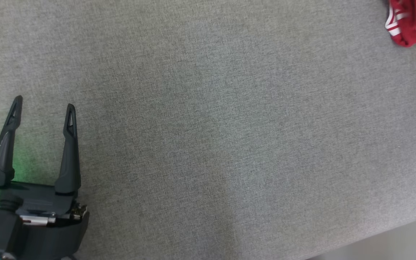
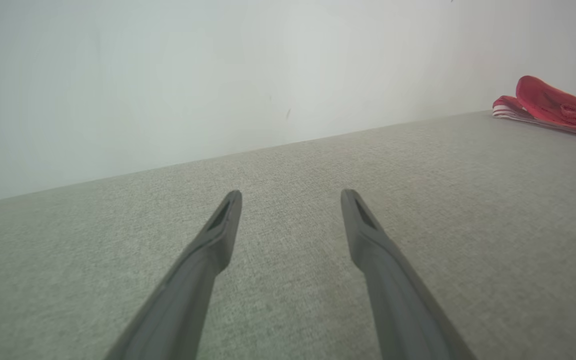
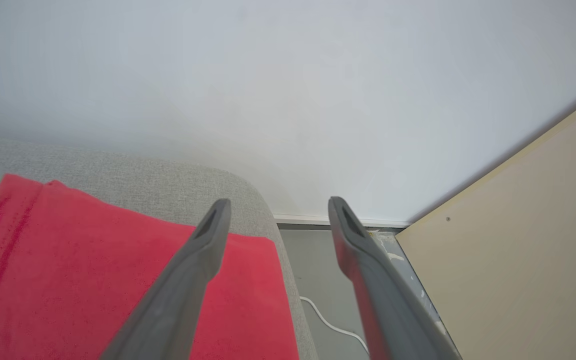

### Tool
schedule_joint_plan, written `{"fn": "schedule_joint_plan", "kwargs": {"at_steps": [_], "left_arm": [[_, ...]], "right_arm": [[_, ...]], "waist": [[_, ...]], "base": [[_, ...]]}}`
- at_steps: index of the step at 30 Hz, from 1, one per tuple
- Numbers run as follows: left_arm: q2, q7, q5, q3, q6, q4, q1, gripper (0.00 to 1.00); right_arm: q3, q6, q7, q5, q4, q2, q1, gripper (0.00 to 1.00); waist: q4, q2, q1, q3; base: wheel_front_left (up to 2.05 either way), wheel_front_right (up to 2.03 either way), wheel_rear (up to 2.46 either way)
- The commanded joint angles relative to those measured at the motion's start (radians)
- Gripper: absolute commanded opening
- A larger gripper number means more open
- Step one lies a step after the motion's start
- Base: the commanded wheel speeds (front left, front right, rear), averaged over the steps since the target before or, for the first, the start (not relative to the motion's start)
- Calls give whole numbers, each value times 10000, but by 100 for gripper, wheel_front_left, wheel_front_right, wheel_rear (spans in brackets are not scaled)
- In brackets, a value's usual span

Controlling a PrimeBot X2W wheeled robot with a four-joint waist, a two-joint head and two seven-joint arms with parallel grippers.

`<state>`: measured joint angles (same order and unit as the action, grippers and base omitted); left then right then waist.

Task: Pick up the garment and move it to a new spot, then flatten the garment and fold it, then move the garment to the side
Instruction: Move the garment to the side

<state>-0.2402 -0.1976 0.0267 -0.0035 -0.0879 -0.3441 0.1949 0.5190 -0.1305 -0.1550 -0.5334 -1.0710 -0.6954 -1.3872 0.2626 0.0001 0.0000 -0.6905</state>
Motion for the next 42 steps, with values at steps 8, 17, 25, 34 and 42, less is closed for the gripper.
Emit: {"fn": "schedule_joint_plan", "kwargs": {"at_steps": [8, 17, 25, 34, 42], "left_arm": [[350, -361, 390, -40, 165, 643, -311, 100], [847, -642, 984, 66, 256, 1534, -925, 100], [1203, -674, 1287, 345, 261, 2139, -1749, 100], [1475, -678, 1297, 443, 113, 2557, -2267, 100], [1575, -679, 1276, 607, 32, 2825, -2569, 100]], "right_arm": [[-93, 1, -938, 115, -58, 329, 113, 100], [-1123, 1, -1101, 123, 1630, 901, 1693, 100], [-2484, 1, -1088, 847, 3627, 1733, 4742, 100], [-3677, 1, -1073, 1373, 5495, 2817, 7894, 100], [-4446, 1, -531, 1866, 7434, 3868, 10308, 100]], "waist": [[-179, -1, 0, 1088], [-688, -1, 0, 2854], [-1270, -1, 0, 4391], [-1875, -1, 0, 5279], [-2166, -1, 0, 5770]], "base": [[0, 0, 0], [0, 0, 0], [0, 0, 0], [0, 0, 0], [0, 0, 0]]}}
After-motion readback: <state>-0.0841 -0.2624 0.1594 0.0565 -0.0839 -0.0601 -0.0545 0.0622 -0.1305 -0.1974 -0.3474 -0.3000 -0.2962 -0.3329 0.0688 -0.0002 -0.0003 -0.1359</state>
